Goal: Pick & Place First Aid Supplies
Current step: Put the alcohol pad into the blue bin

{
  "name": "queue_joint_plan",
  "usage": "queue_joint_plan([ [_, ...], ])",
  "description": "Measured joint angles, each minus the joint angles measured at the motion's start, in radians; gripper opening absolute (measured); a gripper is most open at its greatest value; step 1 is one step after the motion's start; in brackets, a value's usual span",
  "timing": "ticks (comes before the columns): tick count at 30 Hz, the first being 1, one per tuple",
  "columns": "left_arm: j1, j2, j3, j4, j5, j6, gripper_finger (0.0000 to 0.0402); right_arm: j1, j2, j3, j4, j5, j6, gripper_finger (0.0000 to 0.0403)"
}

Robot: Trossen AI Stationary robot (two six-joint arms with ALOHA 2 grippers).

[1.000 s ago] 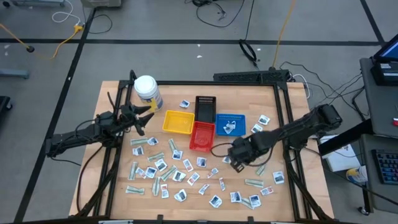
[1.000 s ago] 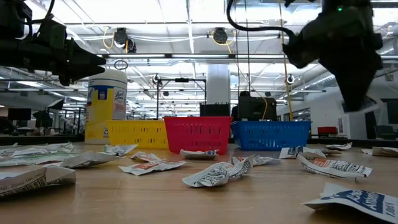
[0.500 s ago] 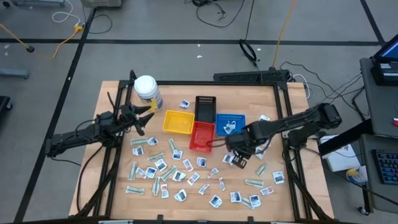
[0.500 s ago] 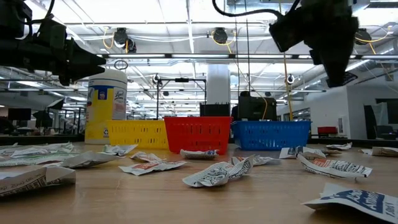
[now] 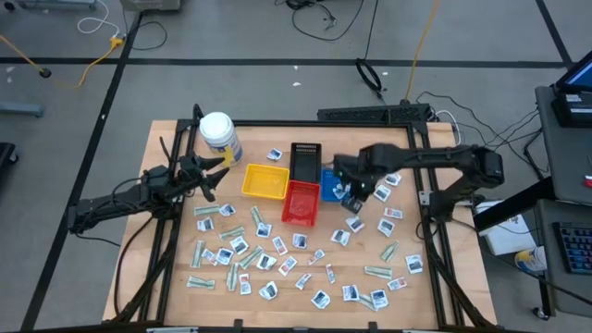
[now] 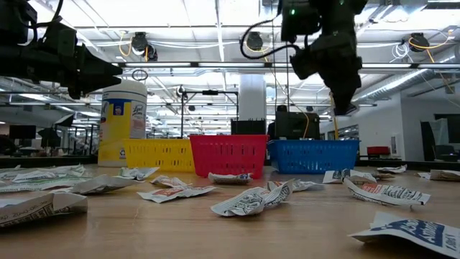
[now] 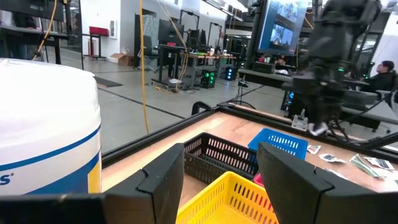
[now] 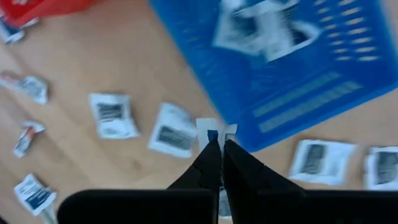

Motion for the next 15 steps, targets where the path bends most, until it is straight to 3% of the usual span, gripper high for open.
queue_joint_plan([
  [8, 0.0, 0.0, 0.0, 0.0, 0.0, 0.0, 0.0209, -0.152, 0.006, -0.001, 0.019, 0.013, -0.12, 0.0002],
  [15, 0.0, 0.0, 0.0, 0.0, 0.0, 0.0, 0.0209, -0.162, 0.055, -0.09, 0.177, 0.045, -0.148, 0.0002],
])
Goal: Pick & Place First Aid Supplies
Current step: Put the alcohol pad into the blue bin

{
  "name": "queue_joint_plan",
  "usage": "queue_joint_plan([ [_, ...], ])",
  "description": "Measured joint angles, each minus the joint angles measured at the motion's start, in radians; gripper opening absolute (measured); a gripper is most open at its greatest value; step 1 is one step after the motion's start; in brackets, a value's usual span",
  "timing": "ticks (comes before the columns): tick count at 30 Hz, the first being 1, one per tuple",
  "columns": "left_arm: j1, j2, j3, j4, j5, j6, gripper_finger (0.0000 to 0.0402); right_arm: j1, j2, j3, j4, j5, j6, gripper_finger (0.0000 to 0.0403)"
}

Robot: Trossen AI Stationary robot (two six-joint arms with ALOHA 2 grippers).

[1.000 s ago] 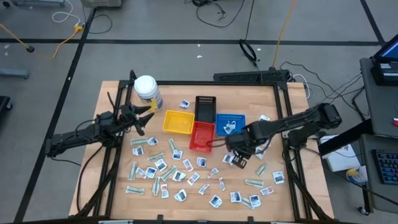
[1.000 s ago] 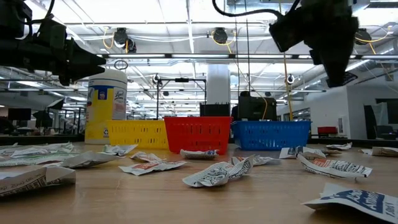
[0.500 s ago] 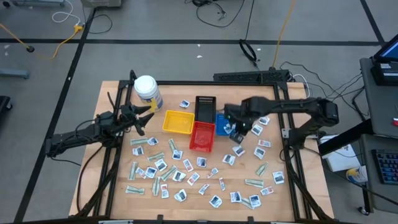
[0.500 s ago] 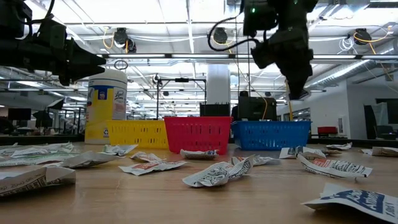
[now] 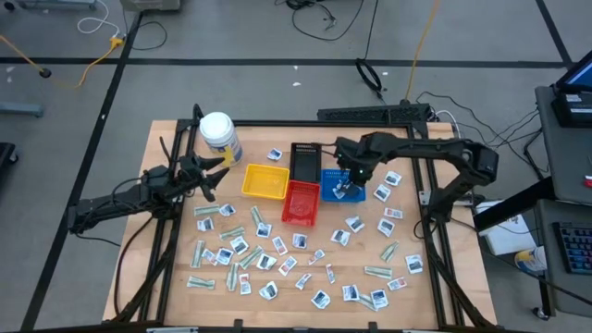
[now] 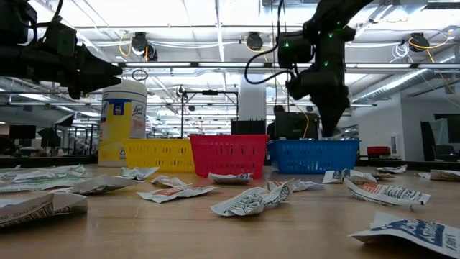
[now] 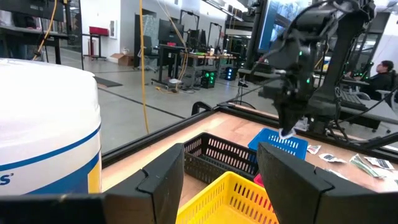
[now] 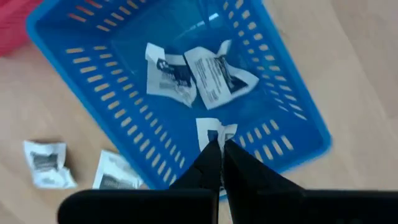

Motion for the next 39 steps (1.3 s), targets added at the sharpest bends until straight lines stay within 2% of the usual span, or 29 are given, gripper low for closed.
queue_joint_plan([
  [6, 0.0, 0.0, 0.0, 0.0, 0.0, 0.0, 0.0209, 0.014, 0.006, -0.074, 0.148, 0.007, -0.005, 0.0002],
  [10, 0.0, 0.0, 0.0, 0.0, 0.0, 0.0, 0.0209, 0.025, 0.007, -0.085, 0.172, 0.003, -0.006, 0.0012],
  [13, 0.0, 0.0, 0.0, 0.0, 0.0, 0.0, 0.0209, 0.025, 0.007, -0.085, 0.17, 0.003, -0.006, 0.0038],
  [21, 0.0, 0.0, 0.0, 0.0, 0.0, 0.0, 0.0209, 0.025, 0.007, -0.085, 0.173, 0.003, -0.017, 0.0138],
  [25, 0.0, 0.0, 0.0, 0.0, 0.0, 0.0, 0.0209, 0.024, 0.007, -0.085, 0.181, 0.003, -0.024, 0.0167],
  [32, 0.0, 0.0, 0.0, 0.0, 0.0, 0.0, 0.0209, 0.024, 0.007, -0.023, 0.104, 0.003, 0.068, 0.0164],
  [39, 0.0, 0.0, 0.0, 0.0, 0.0, 0.0, 0.0209, 0.034, 0.007, 0.074, 0.035, 0.008, 0.356, 0.0146],
])
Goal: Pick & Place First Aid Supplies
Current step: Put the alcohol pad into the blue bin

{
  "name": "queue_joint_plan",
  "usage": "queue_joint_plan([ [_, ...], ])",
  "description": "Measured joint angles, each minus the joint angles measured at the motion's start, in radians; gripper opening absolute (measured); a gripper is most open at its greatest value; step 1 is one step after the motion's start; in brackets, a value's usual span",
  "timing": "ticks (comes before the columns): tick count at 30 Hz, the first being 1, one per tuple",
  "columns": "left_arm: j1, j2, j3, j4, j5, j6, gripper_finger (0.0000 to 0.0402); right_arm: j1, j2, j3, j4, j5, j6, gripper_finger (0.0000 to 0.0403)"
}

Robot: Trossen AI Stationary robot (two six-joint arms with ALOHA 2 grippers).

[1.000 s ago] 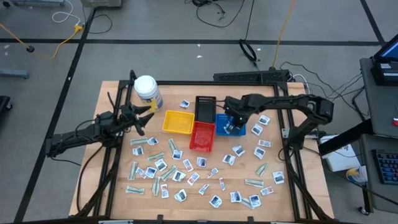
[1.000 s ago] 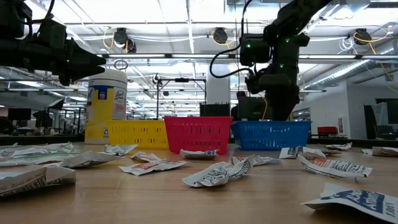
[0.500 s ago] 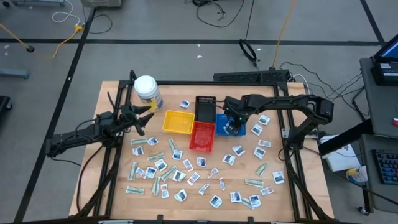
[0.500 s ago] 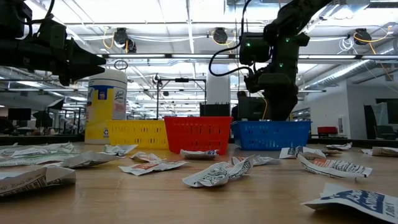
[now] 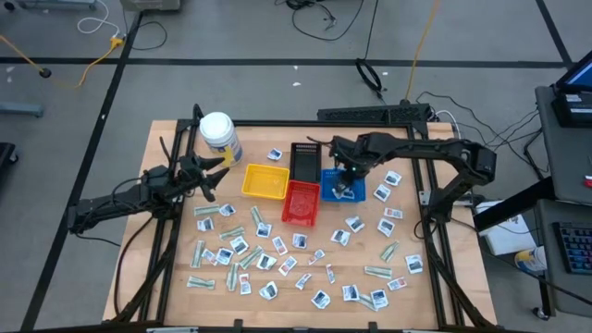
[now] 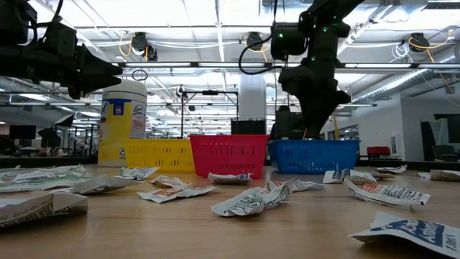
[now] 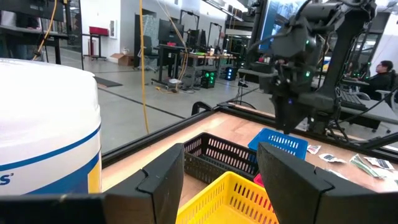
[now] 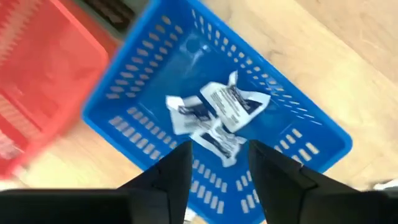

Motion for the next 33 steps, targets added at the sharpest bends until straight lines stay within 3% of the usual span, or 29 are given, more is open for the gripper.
queue_joint_plan([
  [7, 0.0, 0.0, 0.0, 0.0, 0.0, 0.0, 0.0209, 0.041, -0.001, 0.06, -0.054, 0.081, 0.214, 0.0131],
  [14, 0.0, 0.0, 0.0, 0.0, 0.0, 0.0, 0.0209, 0.092, -0.001, 0.061, -0.058, 0.127, 0.328, 0.013],
  [33, 0.0, 0.0, 0.0, 0.0, 0.0, 0.0, 0.0209, 0.574, -0.001, 0.061, -0.023, 0.123, 0.777, 0.013],
])
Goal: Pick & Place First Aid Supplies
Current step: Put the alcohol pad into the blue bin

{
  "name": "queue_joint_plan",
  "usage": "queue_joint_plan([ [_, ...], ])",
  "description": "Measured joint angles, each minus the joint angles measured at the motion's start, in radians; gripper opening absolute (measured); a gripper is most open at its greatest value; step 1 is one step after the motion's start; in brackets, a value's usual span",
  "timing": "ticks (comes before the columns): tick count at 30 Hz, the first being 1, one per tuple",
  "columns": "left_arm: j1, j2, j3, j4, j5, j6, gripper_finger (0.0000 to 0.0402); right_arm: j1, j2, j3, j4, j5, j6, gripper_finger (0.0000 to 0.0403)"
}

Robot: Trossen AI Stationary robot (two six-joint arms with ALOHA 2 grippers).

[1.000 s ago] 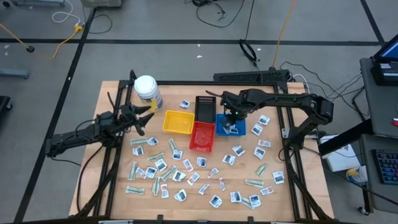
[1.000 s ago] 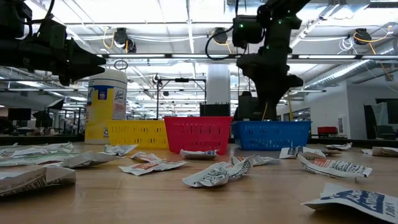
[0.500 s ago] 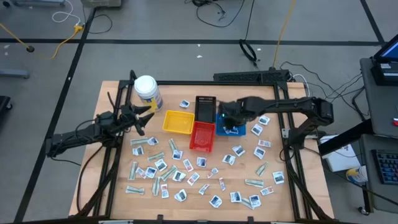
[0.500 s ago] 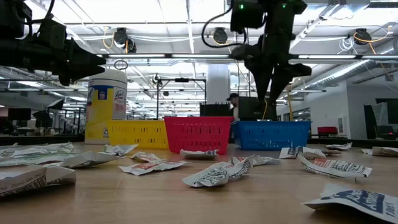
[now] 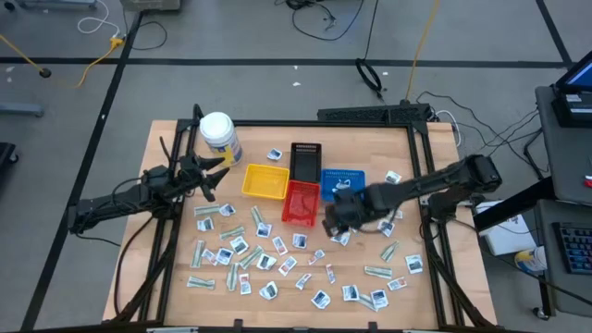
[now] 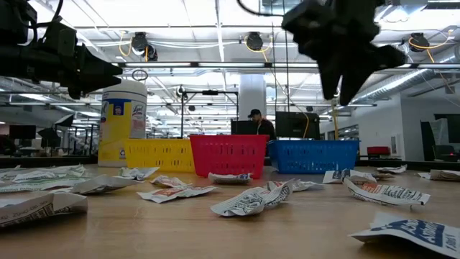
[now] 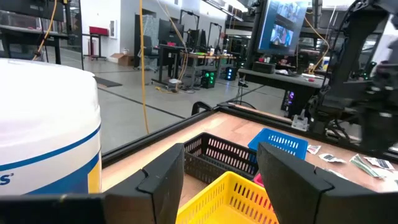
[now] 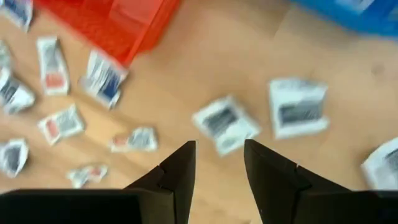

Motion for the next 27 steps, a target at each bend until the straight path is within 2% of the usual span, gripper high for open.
queue_joint_plan([
  [9, 0.0, 0.0, 0.0, 0.0, 0.0, 0.0, 0.0209, 0.215, 0.0, 0.0, 0.072, -0.002, 0.193, 0.013],
  [15, 0.0, 0.0, 0.0, 0.0, 0.0, 0.0, 0.0209, 0.312, 0.0, 0.0, 0.105, -0.054, 0.262, 0.013],
  [20, 0.0, 0.0, 0.0, 0.0, 0.0, 0.0, 0.0209, 0.367, 0.0, 0.0, 0.107, -0.054, 0.32, 0.013],
  [27, 0.0, 0.0, 0.0, 0.0, 0.0, 0.0, 0.0209, 0.381, 0.051, 0.0, 0.169, -0.076, 0.286, 0.013],
])
